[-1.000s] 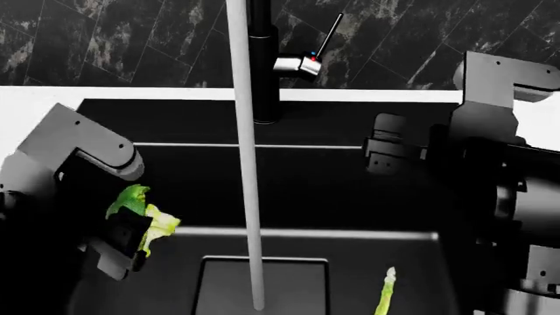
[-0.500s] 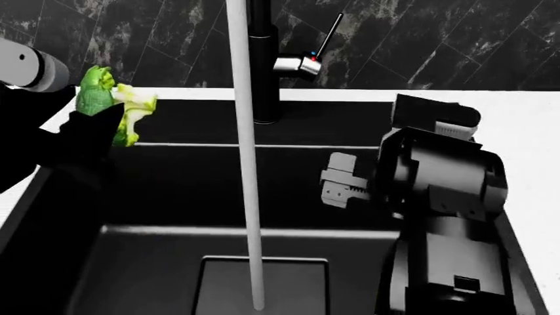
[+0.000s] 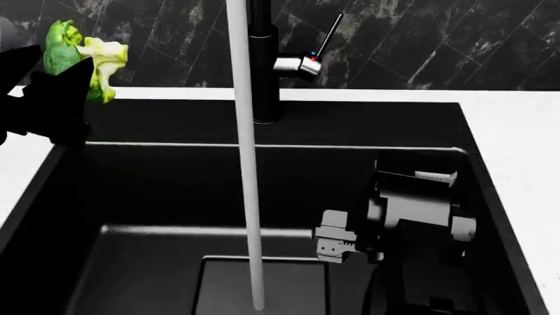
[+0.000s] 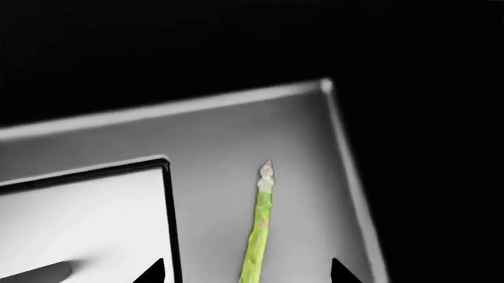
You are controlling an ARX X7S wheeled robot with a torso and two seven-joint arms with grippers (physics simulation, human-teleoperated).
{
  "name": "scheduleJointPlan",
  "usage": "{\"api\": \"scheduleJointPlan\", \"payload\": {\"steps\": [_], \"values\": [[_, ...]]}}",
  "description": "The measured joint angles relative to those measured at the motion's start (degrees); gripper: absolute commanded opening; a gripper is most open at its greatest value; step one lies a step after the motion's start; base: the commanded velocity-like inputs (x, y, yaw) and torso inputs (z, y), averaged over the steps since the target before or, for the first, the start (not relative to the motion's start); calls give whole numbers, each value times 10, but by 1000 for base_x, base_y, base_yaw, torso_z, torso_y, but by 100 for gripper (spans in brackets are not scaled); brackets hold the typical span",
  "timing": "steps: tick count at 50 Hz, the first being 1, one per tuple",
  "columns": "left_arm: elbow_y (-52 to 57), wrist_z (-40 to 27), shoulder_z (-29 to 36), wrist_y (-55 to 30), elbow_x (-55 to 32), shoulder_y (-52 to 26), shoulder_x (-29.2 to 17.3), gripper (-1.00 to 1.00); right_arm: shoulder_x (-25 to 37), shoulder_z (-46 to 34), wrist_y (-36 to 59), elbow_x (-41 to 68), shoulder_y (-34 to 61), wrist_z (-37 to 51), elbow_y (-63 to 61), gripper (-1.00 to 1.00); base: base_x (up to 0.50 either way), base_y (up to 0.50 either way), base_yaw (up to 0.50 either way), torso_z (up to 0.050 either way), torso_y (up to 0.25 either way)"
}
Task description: Pick the broccolis and asparaguss from the sink and place them in one bowl. Place the onion in the other bowl. Then turn off the sink faucet.
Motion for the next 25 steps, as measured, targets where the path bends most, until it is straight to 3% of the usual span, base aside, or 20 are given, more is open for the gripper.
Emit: {"api": "scheduleJointPlan", "payload": {"steps": [25], "values": [[-11,-8,-6,18,10,6,0,-100,8,19,19,-16,11,-19,6,100,0,0,0,0,-3]]}}
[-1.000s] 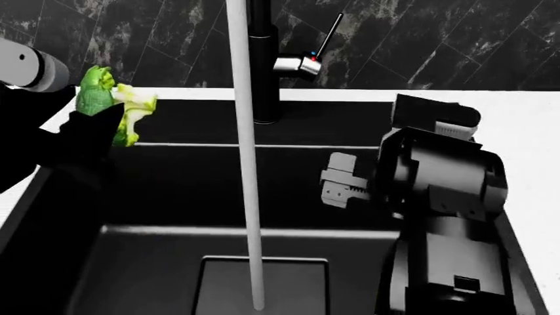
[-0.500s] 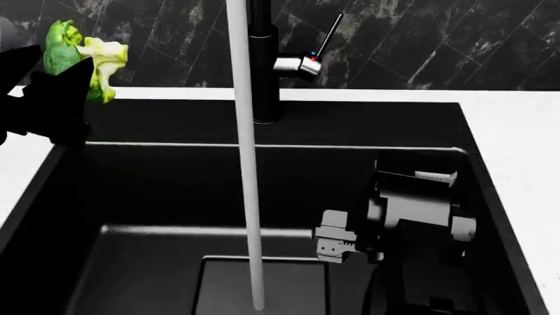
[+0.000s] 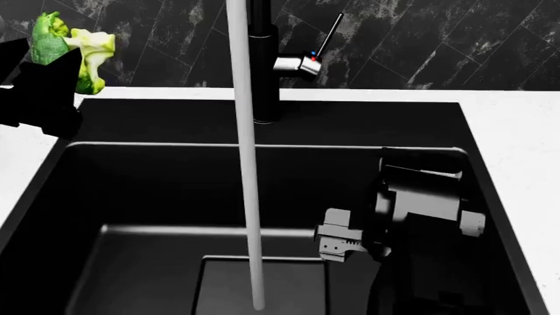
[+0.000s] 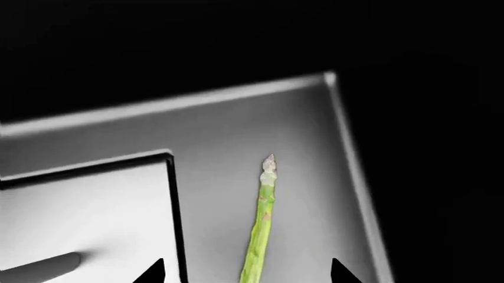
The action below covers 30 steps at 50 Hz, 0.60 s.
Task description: Pick the broccolis and asparaguss from the sink and place them in one bowl. Place the onion in the other bowl. Then turn off the sink faucet.
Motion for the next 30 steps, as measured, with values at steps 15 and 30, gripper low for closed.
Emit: {"api": "scheduleJointPlan", "payload": {"steps": [15,30], "values": [[-19,7,-8,8,15,-25,-3,-100,5,-7,9,-4,18,-8,0,100,0,0,0,2,-150],[-32,10,-19,9,23,-68,-3,-100,7,-11,14,-4,24,-16,0,100,0,0,0,2,-151]]}}
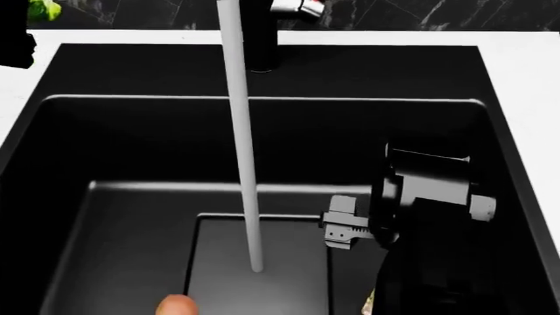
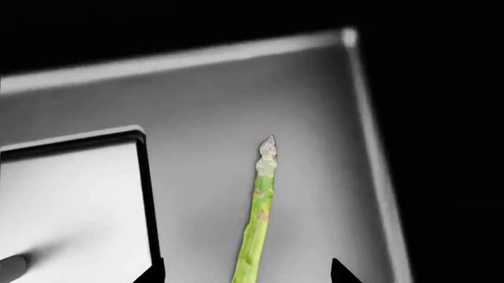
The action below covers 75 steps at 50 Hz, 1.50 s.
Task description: Pick the broccolis and asparaguss from the sink and place them in one bowl. Place the onion in the other bowl. Then turn off the sink faucet.
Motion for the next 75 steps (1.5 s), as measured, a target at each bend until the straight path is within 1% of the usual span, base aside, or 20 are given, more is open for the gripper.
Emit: {"api": "scheduleJointPlan", "payload": {"steps": [18,32,37,38,45,65,75], "values": [[-7,3,-8,1,2,-25,-2,-100,4,3,-3,1,-4,-5,0,100,0,0,0,2,-150],[-4,5,-8,4,4,-28,-2,-100,7,10,-8,0,-9,1,0,100,0,0,0,2,-150],[-1,1,-8,-1,-1,-32,-1,-100,9,20,4,15,5,14,0,100,0,0,0,2,-149],[-1,1,-8,-1,-1,-33,-1,-100,10,22,8,18,8,16,0,-100,0,0,0,2,-148],[0,-4,-9,-5,-5,-38,0,-100,8,32,-16,23,8,10,0,-100,0,0,0,0,-19],[4,-13,-10,-13,-21,-42,2,-100,9,-4,-50,0,10,-9,0,-100,0,0,0,0,0],[7,-20,-8,-13,-25,-38,6,-100,9,-17,-57,-1,8,-21,0,-100,0,0,0,0,230]]}}
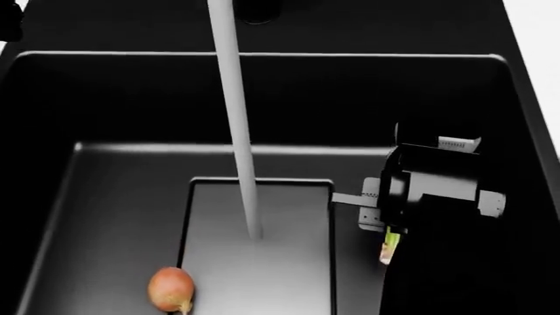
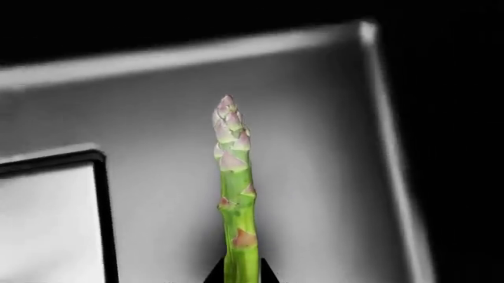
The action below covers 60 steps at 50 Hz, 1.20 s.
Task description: Pick the broccolis and asparaguss from the sink and place them in one bowl. Place the onion in the other bowl. Then turn off the sink faucet.
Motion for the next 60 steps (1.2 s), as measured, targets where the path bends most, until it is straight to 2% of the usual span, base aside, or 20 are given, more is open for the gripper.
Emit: {"api": "scheduleJointPlan", "payload": {"steps": [12,19,41,49,60], "values": [[-2,4,-1,1,-1,4,-5,-100,1,-19,-8,-3,2,-20,0,-100,0,0,0,0,247],[-6,9,5,6,9,18,-6,-100,-6,-72,-31,-27,14,-62,-8,-100,0,0,0,0,186],[-18,17,32,30,48,69,2,-100,32,-158,157,-48,-84,-207,-503,-100,0,0,0,0,6],[-15,15,35,37,52,87,0,-100,56,-139,257,-28,-114,-260,-704,-100,0,0,0,0,0],[0,7,32,52,53,121,-7,-100,90,-109,291,-19,-191,-297,-892,-100,0,0,0,0,0]]}}
